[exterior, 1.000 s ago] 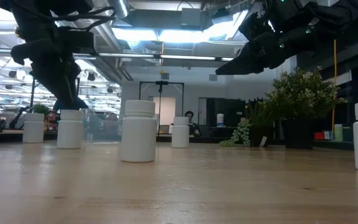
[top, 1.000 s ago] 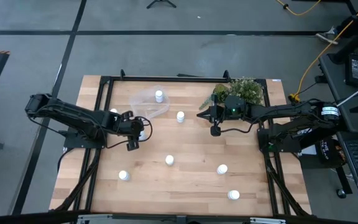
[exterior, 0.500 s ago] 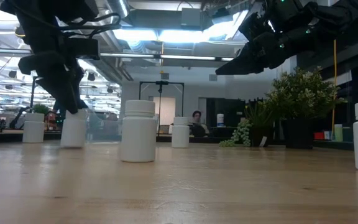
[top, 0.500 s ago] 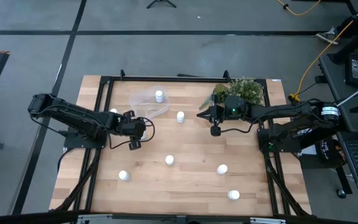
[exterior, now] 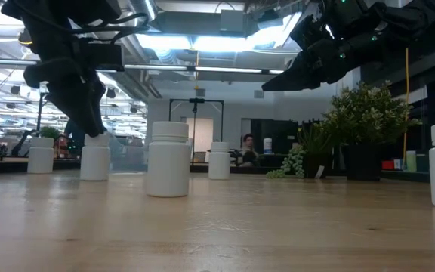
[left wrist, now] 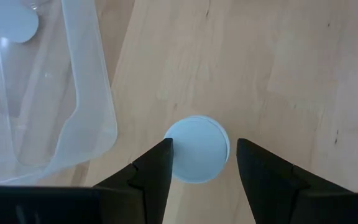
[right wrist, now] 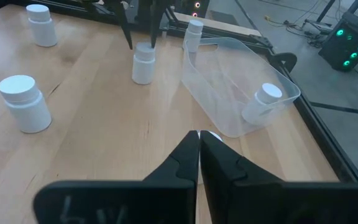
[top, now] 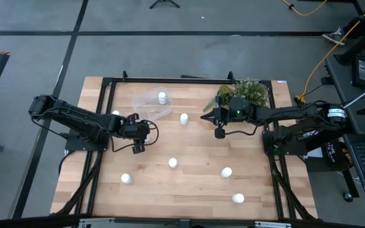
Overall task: Pick and place pill bottles into a basket
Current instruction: Put the white medicine bottle into the transparent bin
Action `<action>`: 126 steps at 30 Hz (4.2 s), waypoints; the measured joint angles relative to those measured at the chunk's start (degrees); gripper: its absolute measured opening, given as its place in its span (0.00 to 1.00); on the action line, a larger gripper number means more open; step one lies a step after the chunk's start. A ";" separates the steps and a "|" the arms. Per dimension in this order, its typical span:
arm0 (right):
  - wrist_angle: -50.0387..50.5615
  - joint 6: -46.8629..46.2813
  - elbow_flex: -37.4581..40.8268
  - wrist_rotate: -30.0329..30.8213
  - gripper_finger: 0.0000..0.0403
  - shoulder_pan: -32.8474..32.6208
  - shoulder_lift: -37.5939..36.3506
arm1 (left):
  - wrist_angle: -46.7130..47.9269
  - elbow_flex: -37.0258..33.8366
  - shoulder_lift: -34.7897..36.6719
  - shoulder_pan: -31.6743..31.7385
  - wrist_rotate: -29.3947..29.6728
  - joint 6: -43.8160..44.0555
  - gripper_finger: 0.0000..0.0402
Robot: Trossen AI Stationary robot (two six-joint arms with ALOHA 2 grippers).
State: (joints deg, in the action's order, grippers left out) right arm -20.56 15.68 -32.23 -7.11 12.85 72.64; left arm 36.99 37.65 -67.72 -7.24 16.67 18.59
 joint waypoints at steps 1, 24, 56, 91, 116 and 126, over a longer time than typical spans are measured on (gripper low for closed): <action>0.00 0.00 0.00 0.00 0.05 -0.01 0.00 | 0.00 0.00 0.00 -0.11 0.04 0.07 0.44; 0.02 0.00 0.00 0.00 0.05 -0.01 0.00 | -1.20 -0.16 0.48 -2.08 4.20 0.26 0.56; -0.22 -0.17 0.02 0.00 0.05 0.00 -0.02 | -1.19 0.02 -1.20 -1.27 4.72 1.70 0.55; -0.22 -0.20 0.02 0.00 0.05 -0.01 -0.02 | -0.09 0.02 -1.18 -1.23 6.32 2.73 0.55; -0.35 -0.22 0.02 -0.02 0.05 -0.01 -0.02 | -1.27 0.00 -5.62 -1.23 4.66 1.77 0.55; -0.35 -0.20 0.02 -0.02 0.05 0.00 -0.02 | -1.29 0.00 -5.62 -1.23 4.35 1.66 0.55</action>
State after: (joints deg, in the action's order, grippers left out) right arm -20.91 15.49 -32.21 -7.14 12.85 72.62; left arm 35.70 37.65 -73.34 -8.47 21.02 20.25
